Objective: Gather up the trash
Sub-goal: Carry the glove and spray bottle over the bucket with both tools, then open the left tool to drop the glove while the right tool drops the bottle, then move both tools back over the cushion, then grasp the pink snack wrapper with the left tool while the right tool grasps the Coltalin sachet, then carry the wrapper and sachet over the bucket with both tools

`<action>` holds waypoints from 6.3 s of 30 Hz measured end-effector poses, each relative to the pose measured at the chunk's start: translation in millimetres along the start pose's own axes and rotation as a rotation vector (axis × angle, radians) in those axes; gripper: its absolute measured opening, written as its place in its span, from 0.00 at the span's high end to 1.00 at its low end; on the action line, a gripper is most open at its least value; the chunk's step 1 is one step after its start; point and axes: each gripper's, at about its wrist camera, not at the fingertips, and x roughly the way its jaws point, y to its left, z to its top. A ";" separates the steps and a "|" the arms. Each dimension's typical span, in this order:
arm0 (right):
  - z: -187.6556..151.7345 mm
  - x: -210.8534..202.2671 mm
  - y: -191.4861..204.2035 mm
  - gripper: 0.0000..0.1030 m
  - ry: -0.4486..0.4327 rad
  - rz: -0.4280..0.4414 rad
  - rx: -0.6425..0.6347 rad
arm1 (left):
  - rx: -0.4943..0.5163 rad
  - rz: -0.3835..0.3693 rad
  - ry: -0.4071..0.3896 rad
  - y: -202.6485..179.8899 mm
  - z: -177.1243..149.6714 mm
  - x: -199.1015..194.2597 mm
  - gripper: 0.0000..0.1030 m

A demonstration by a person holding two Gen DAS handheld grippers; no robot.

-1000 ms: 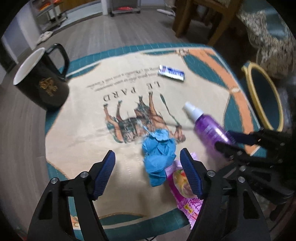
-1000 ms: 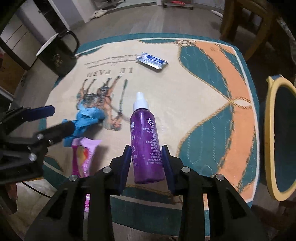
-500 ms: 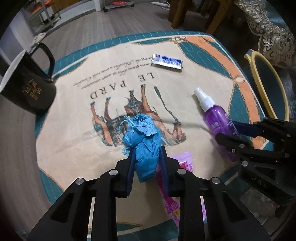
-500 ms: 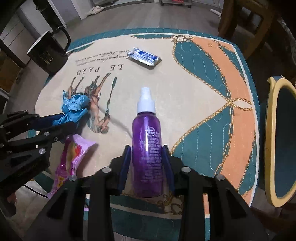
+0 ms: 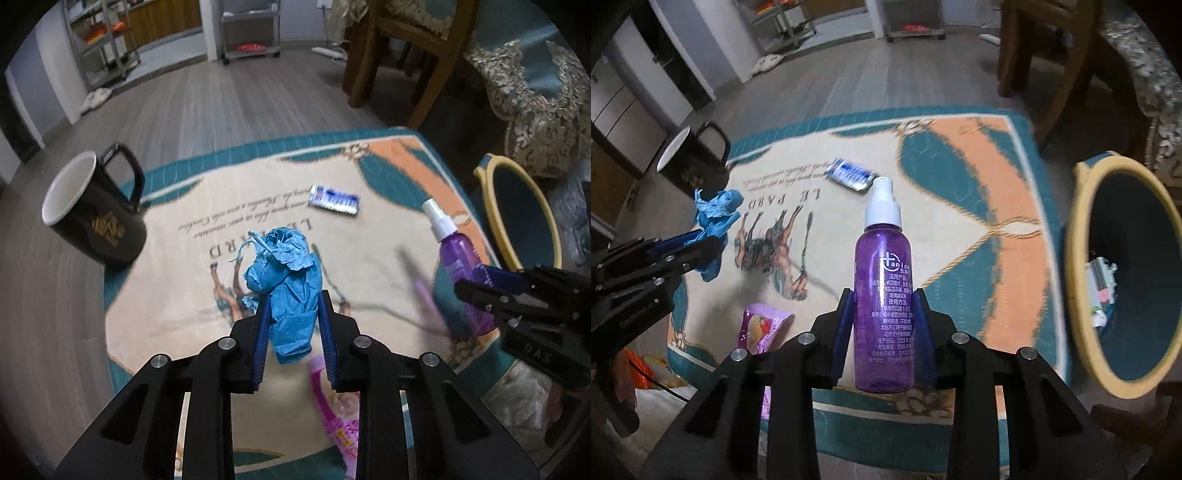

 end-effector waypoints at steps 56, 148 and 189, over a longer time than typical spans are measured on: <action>-12.3 -115.6 -274.3 0.69 -0.027 -0.079 0.486 | 0.429 -0.322 -0.071 -300.4 51.7 48.6 0.71; 108.0 123.2 56.7 0.75 0.095 0.013 -0.420 | -0.090 -0.023 -0.010 52.3 33.3 -3.0 0.89; 6.3 -151.4 -213.6 0.79 -0.131 -0.055 0.259 | 0.313 -0.210 -0.151 -186.5 97.9 -21.8 0.89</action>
